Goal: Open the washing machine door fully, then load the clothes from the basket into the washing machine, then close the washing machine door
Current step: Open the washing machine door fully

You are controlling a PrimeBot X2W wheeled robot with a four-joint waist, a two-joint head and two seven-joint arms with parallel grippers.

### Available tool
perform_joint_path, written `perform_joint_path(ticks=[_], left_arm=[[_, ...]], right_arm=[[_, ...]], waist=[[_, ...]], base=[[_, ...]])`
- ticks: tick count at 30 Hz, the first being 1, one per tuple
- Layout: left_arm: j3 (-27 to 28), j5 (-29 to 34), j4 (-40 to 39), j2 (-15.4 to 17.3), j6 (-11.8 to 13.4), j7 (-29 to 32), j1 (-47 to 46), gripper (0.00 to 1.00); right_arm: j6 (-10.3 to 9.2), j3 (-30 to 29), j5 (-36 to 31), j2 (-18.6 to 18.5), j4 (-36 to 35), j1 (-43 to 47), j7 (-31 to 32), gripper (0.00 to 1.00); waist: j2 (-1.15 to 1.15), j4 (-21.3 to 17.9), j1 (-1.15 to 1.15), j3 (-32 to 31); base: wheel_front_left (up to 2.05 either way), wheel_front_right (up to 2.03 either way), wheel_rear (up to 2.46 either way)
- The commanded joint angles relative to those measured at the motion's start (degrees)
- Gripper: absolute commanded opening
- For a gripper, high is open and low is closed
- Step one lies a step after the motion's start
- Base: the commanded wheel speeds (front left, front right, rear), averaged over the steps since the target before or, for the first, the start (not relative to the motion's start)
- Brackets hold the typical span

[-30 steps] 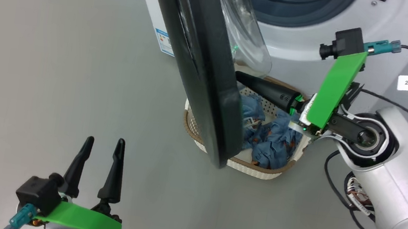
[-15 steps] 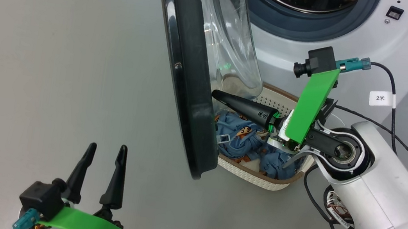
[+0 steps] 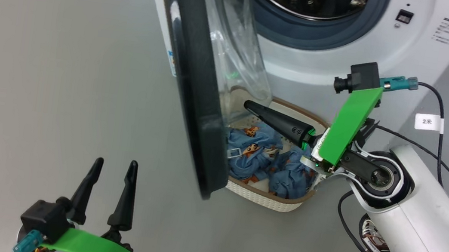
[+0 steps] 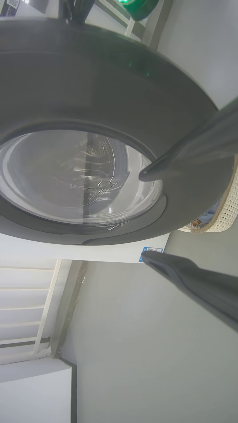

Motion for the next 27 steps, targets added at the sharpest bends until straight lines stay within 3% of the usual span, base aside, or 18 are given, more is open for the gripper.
perform_joint_path(ticks=[1, 6, 9, 27], left_arm=[[2.1, 0.5, -0.8, 1.0, 0.0, -0.4, 0.0, 1.00], [3.3, 0.9, -0.6, 1.7, 0.0, -0.4, 0.1, 1.00], [4.1, 0.8, -0.6, 2.3, 0.0, -0.4, 0.4, 1.00], [9.9, -0.5, -1.3, 4.6, 0.0, -0.4, 3.6, 1.00]], right_arm=[[0.44, -0.3, -0.5, 0.6, -1.8, 1.0, -0.7, 0.20], [0.44, -0.5, -1.2, -0.9, -2.8, 3.2, -3.2, 0.57], [0.44, -0.7, -1.6, -1.9, -3.3, 4.6, -5.1, 1.00], [0.44, -3.2, -2.1, -7.1, -4.8, 14.7, -18.0, 1.00]], waist=[[0.00, -1.2, 0.00, -0.8], [0.00, -3.8, 0.00, -2.0], [0.00, -5.5, 0.00, -2.7], [0.00, -14.3, 0.00, -6.0]], base=[[0.00, 0.00, 0.00], [0.00, 0.00, 0.00], [0.00, 0.00, 0.00], [0.00, 0.00, 0.00]])
